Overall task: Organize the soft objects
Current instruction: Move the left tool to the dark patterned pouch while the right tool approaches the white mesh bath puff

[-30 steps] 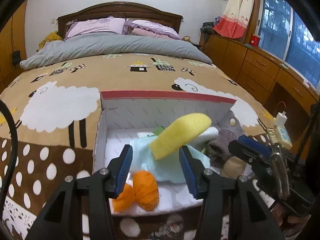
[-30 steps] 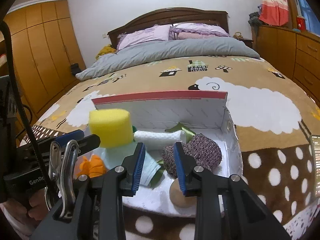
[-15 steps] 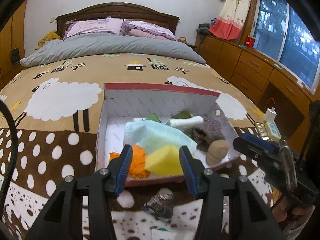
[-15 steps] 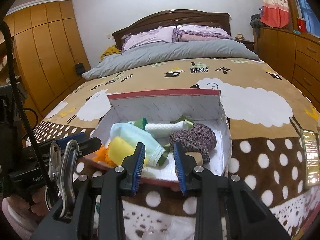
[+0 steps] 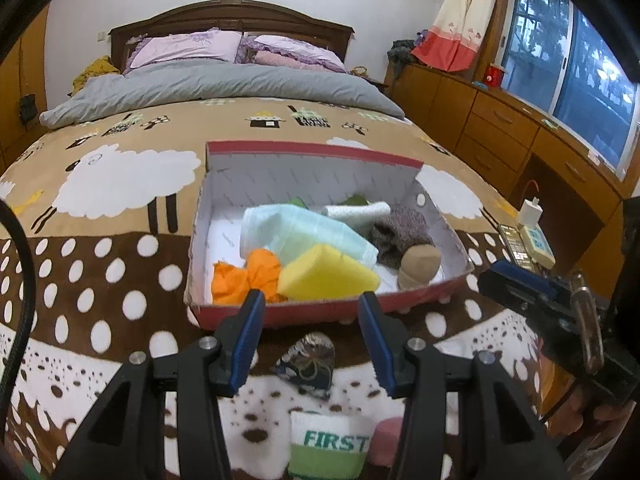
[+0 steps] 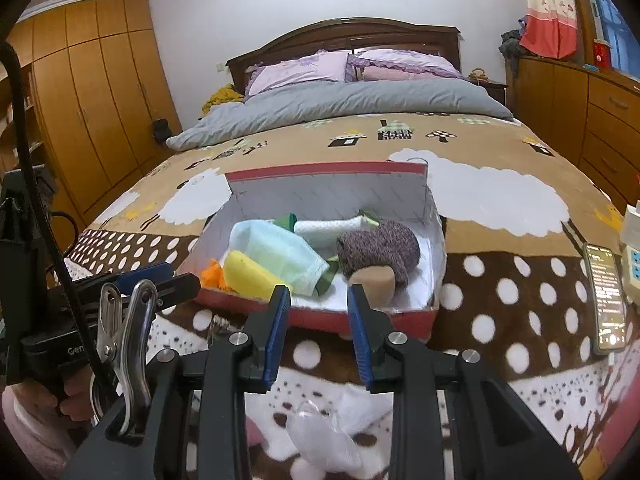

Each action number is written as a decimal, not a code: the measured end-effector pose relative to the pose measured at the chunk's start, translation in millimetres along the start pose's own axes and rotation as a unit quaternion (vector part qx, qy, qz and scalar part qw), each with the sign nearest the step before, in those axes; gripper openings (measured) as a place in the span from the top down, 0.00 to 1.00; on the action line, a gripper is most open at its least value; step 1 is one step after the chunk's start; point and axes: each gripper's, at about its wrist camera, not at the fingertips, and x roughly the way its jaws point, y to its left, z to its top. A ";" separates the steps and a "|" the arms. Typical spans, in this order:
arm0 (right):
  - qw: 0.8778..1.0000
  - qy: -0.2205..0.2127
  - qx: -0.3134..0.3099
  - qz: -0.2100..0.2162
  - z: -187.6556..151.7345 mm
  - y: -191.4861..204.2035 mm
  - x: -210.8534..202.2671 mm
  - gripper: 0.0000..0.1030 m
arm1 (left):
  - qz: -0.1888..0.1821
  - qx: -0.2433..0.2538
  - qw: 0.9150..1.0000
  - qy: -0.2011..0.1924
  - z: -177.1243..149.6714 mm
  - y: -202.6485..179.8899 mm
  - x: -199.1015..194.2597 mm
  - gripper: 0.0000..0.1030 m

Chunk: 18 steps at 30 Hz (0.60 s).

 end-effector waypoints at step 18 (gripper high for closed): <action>0.999 0.029 -0.009 -0.010 -45.8 -0.6 -9.4 0.70 | 0.001 0.006 0.999 0.042 -31.4 -9.8 22.9 0.51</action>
